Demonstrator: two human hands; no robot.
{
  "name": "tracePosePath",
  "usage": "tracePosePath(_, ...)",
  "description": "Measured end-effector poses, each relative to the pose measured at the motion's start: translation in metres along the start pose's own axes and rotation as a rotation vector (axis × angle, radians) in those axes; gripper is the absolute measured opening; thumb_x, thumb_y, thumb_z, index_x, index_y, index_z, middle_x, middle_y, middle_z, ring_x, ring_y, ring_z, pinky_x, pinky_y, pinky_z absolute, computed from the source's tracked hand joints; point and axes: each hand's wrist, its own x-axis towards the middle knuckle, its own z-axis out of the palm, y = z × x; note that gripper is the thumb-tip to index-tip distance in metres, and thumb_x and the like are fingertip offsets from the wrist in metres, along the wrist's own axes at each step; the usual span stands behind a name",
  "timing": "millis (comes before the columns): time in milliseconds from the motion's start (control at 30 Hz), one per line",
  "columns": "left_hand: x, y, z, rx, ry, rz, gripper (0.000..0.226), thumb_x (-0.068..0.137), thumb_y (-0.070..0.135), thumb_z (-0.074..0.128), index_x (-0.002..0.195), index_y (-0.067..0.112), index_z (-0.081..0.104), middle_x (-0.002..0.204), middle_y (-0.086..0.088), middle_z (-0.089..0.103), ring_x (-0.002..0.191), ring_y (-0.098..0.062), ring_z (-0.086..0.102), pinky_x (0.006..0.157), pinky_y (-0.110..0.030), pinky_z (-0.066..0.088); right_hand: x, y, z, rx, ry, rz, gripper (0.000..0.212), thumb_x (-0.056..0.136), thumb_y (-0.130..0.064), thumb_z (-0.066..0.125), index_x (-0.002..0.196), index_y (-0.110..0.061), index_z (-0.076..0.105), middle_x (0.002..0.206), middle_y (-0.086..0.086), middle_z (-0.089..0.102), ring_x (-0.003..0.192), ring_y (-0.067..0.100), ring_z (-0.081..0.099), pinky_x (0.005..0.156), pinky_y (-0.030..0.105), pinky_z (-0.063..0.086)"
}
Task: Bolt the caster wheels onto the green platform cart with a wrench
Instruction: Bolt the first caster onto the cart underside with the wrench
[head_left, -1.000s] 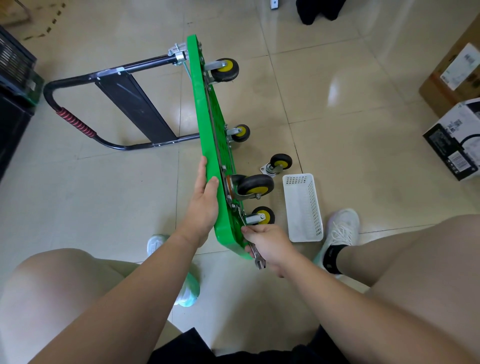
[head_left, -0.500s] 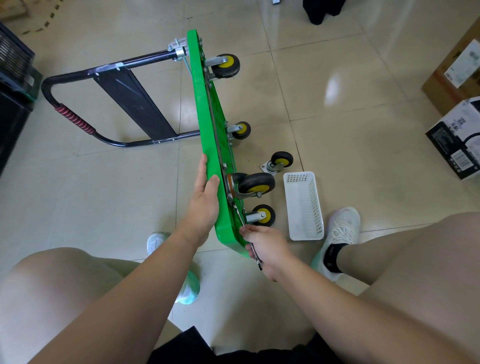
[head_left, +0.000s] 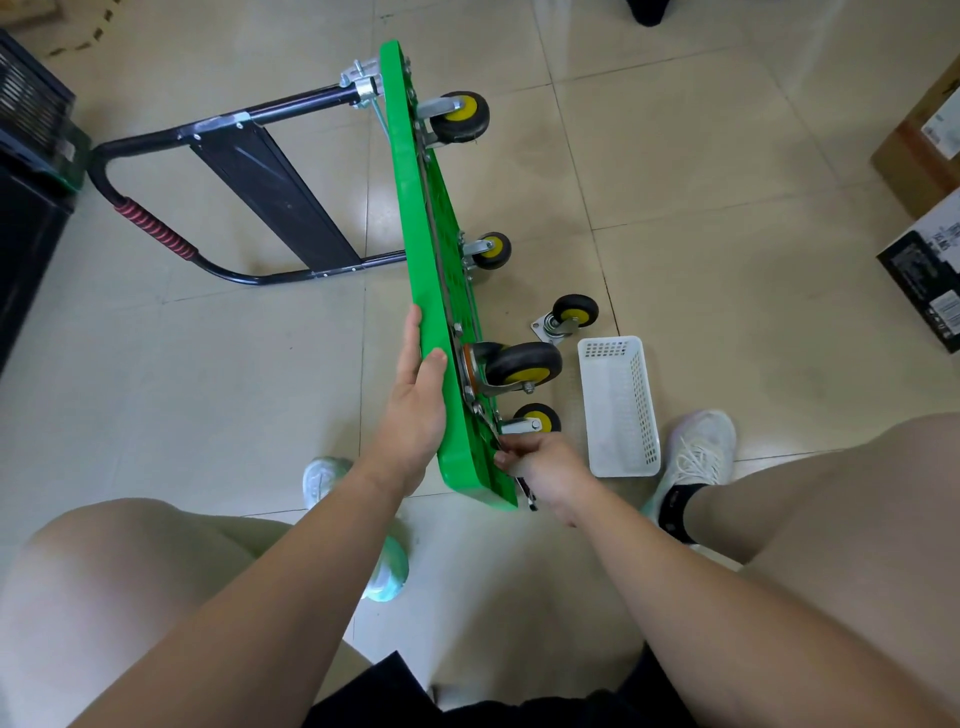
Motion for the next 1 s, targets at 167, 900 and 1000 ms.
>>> tracePosePath(167, 0.001, 0.0, -0.001, 0.005, -0.004, -0.013, 0.051, 0.1, 0.045, 0.035, 0.125, 0.089, 0.024, 0.149, 0.016, 0.055, 0.126, -0.02, 0.063, 0.107, -0.053, 0.05, 0.013, -0.002, 0.001, -0.089, 0.028, -0.054, 0.037, 0.088, -0.006, 0.073, 0.124, -0.013, 0.068, 0.119, 0.001, 0.071, 0.114, 0.022, 0.062, 0.11, 0.041, 0.043)
tracePosePath(900, 0.001, 0.0, 0.001, 0.019, 0.011, -0.013, 0.048, 0.096, 0.049, 0.036, 0.124, 0.088, 0.029, 0.148, 0.017, 0.055, 0.129, -0.019, 0.06, 0.109, -0.052, 0.049, -0.031, -0.002, -0.005, -0.101, -0.05, -0.103, 0.025, 0.09, -0.015, 0.072, 0.115, -0.012, 0.073, 0.098, 0.01, 0.076, 0.083, 0.025, 0.07, 0.082, 0.047, 0.061)
tracePosePath(1000, 0.001, 0.0, 0.001, 0.022, 0.006, -0.018, 0.05, 0.096, 0.05, 0.036, 0.13, 0.085, 0.028, 0.147, 0.015, 0.056, 0.127, -0.02, 0.062, 0.106, -0.052, 0.051, -0.036, -0.005, -0.003, -0.084, -0.084, -0.09, 0.023, 0.091, -0.017, 0.072, 0.114, -0.013, 0.073, 0.098, 0.012, 0.076, 0.08, 0.024, 0.068, 0.081, 0.048, 0.061)
